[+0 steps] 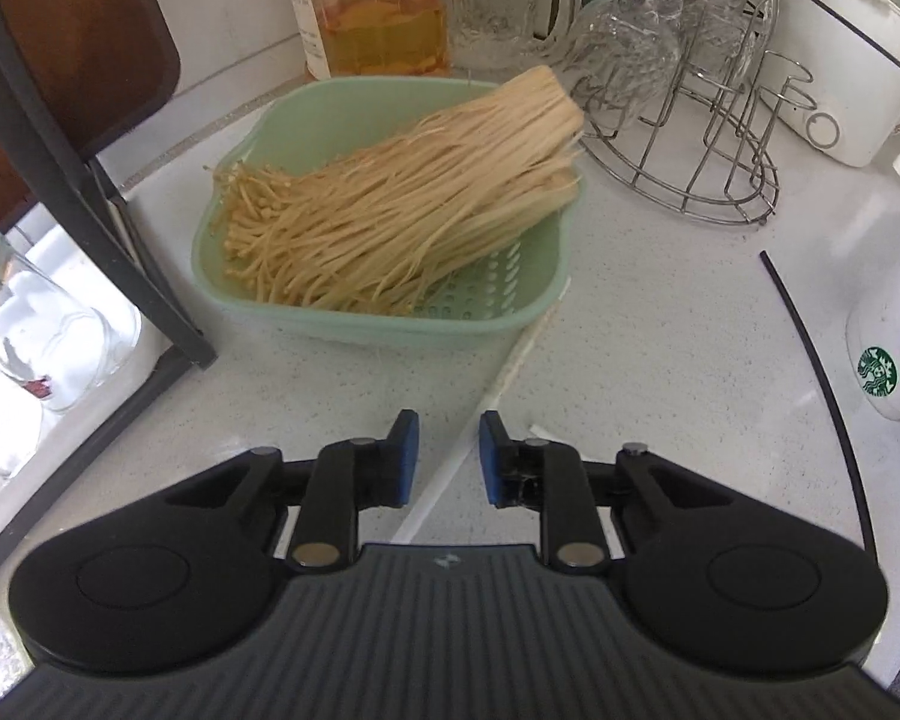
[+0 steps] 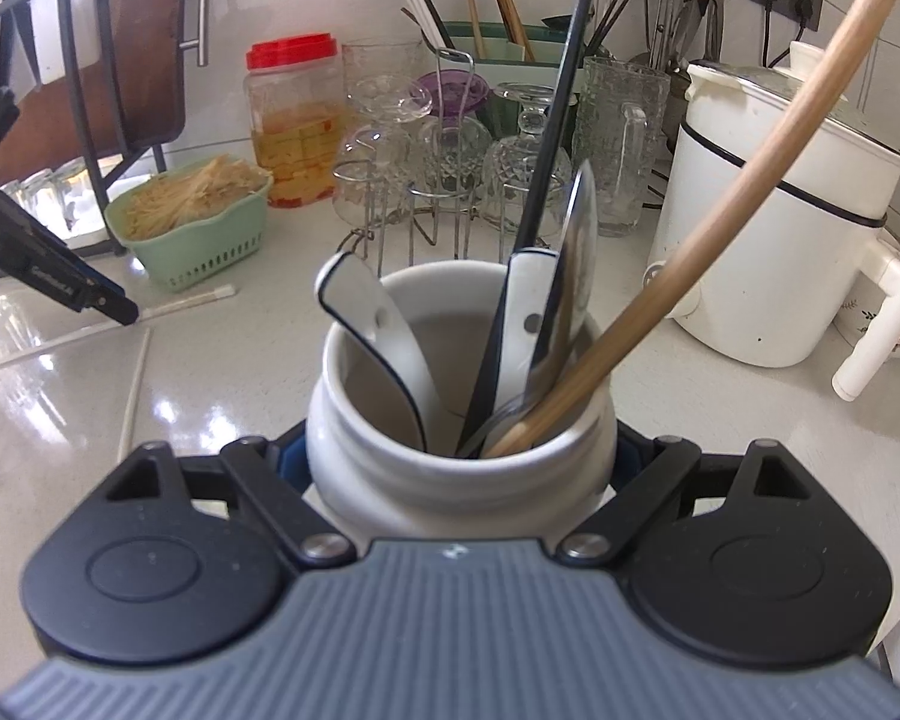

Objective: Organize utensils

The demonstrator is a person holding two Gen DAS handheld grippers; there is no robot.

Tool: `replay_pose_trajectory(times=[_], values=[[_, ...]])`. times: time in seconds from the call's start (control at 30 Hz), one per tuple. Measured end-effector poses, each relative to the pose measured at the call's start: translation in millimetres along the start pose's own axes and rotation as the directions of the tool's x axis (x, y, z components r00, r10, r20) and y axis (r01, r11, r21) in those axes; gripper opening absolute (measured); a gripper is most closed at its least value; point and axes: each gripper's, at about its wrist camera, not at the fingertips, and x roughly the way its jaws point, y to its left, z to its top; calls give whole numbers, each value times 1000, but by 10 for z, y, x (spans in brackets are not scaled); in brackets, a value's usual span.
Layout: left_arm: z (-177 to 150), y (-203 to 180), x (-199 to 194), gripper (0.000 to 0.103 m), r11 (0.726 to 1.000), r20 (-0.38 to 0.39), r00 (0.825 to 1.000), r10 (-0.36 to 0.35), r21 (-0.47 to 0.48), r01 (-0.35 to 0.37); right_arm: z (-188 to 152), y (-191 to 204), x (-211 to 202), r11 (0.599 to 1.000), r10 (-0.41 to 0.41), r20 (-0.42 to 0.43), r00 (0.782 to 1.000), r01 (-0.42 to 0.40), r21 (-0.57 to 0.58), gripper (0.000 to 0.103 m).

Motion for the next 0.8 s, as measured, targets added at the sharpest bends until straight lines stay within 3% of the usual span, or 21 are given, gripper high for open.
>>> replay_pose_trajectory(times=[0.17,0.37,0.53,0.8], values=[[20,-59,37,23,999,-2,1000,-10,32,10,17,17,9,1000,-8,-9,1000,8,1,91],[41,-203,41,8,997,-6,1000,-2,82,2,19,10,22,1000,0,-4,1000,0,-4,91],[6,-294,-69,6,999,14,1000,2,34,-3,21,-5,28,1000,9,1,1000,-9,-10,91],[-69,-474,-544,6,997,112,994,19,-71,-11,15,-21,12,999,28,7,1000,-28,-25,91]])
